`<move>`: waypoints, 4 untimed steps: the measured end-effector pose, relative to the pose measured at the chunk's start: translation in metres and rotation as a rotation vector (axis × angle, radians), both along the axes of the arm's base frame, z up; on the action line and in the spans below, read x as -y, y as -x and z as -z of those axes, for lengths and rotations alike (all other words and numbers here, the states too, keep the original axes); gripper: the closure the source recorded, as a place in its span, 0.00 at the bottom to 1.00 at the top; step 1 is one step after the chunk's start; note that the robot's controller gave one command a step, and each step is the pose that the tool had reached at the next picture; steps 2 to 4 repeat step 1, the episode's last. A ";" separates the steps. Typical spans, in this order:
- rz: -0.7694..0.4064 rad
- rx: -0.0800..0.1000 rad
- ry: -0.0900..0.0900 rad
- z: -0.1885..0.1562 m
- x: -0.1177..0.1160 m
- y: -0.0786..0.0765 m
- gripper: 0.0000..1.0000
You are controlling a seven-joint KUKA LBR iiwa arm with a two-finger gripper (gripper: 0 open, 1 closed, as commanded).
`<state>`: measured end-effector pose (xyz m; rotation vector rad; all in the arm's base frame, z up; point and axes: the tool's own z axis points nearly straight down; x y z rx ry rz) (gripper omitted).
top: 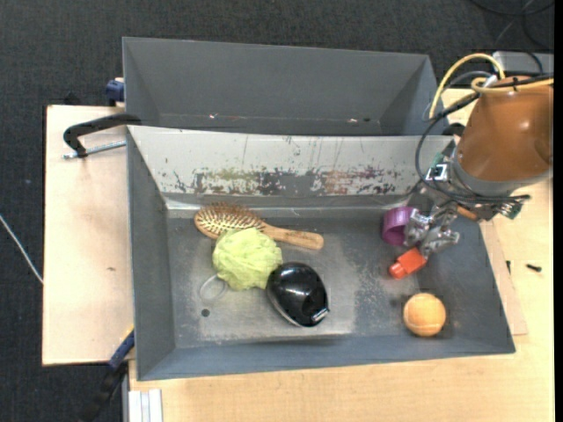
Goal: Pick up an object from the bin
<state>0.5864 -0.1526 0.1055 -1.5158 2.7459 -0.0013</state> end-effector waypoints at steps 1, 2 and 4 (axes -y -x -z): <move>0.001 0.002 0.001 -0.012 0.000 -0.001 1.00; 0.001 0.002 0.001 -0.012 0.000 -0.001 1.00; 0.001 0.002 0.001 -0.012 0.000 -0.001 1.00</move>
Offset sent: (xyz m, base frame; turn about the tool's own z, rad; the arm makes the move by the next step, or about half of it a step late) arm -0.0002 0.0001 0.0454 0.0000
